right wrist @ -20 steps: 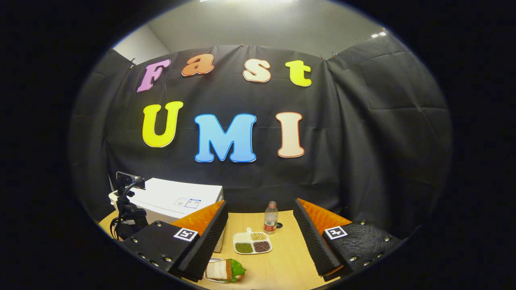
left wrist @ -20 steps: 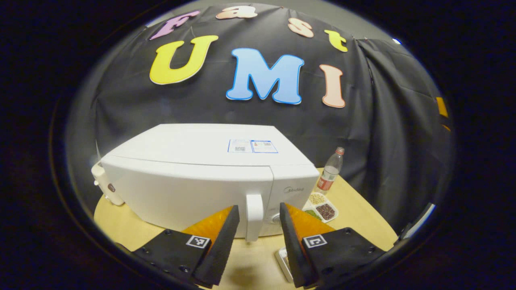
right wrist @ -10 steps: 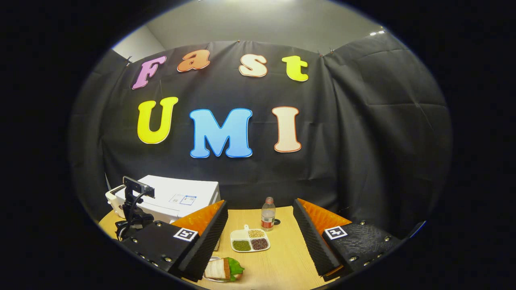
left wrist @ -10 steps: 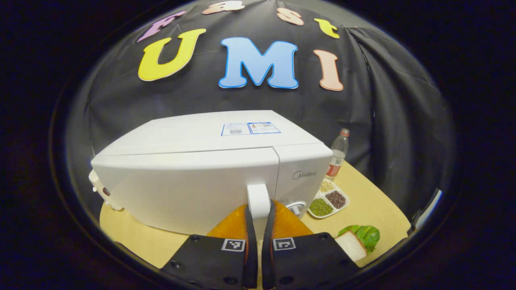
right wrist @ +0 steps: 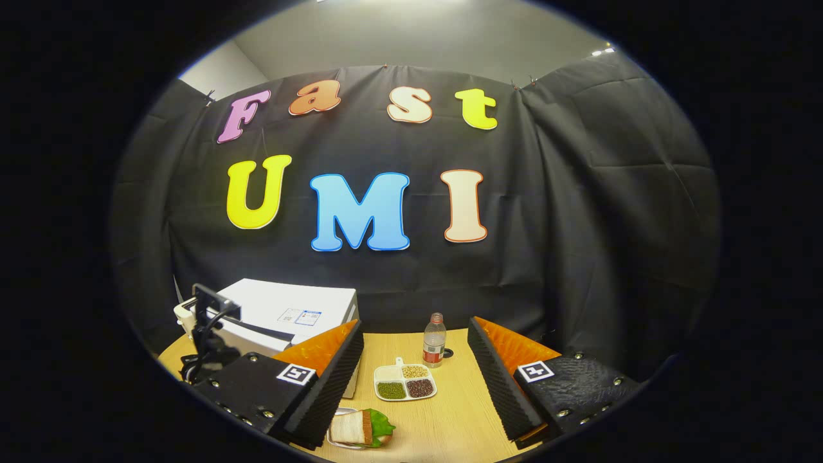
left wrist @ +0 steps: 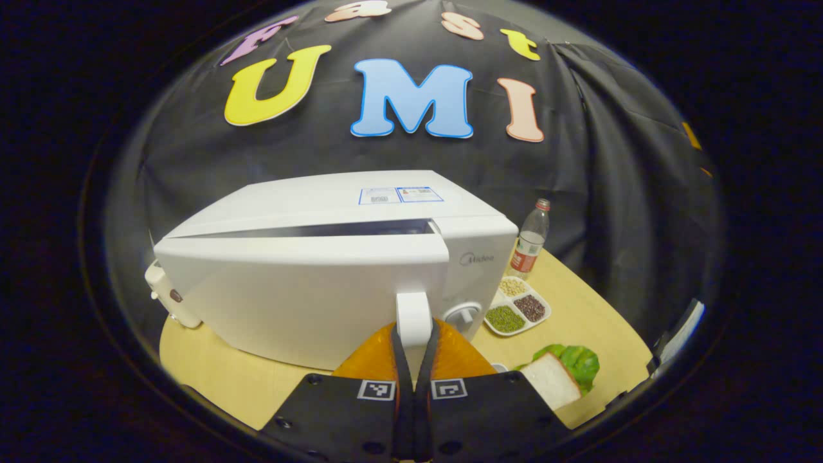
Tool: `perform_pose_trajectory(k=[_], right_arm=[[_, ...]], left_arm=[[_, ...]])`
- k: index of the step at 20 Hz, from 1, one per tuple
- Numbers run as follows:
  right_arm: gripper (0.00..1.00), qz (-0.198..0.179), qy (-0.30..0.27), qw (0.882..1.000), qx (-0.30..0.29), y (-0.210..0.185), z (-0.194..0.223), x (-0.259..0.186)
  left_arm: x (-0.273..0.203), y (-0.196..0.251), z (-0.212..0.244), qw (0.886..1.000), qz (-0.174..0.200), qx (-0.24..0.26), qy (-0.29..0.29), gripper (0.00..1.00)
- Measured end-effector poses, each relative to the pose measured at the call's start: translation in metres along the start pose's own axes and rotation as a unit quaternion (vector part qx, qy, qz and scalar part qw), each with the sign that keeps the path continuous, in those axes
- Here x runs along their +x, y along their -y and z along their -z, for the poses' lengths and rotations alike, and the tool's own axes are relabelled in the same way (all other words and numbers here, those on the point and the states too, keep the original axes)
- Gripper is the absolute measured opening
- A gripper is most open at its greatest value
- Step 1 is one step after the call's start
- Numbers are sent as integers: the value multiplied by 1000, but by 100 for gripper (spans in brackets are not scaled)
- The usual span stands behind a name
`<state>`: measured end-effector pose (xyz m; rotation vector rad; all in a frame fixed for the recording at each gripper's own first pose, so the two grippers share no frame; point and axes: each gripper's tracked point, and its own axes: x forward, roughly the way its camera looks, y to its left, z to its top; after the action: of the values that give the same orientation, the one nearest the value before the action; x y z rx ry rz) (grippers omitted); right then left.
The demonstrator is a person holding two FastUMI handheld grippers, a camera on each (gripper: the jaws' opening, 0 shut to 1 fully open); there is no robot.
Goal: Open the microwave oven with the left hand, put the food in, and close the microwave oven.
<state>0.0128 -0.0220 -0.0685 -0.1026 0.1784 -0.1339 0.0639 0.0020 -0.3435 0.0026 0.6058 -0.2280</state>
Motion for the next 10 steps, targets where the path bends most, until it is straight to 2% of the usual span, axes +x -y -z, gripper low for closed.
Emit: perform_pose_trajectory(k=[10], right_arm=[[98, -49, -19, 999, 8, -52, 19, -9]], left_arm=[[-120, -34, 60, 998, 47, 38, -25, 6]])
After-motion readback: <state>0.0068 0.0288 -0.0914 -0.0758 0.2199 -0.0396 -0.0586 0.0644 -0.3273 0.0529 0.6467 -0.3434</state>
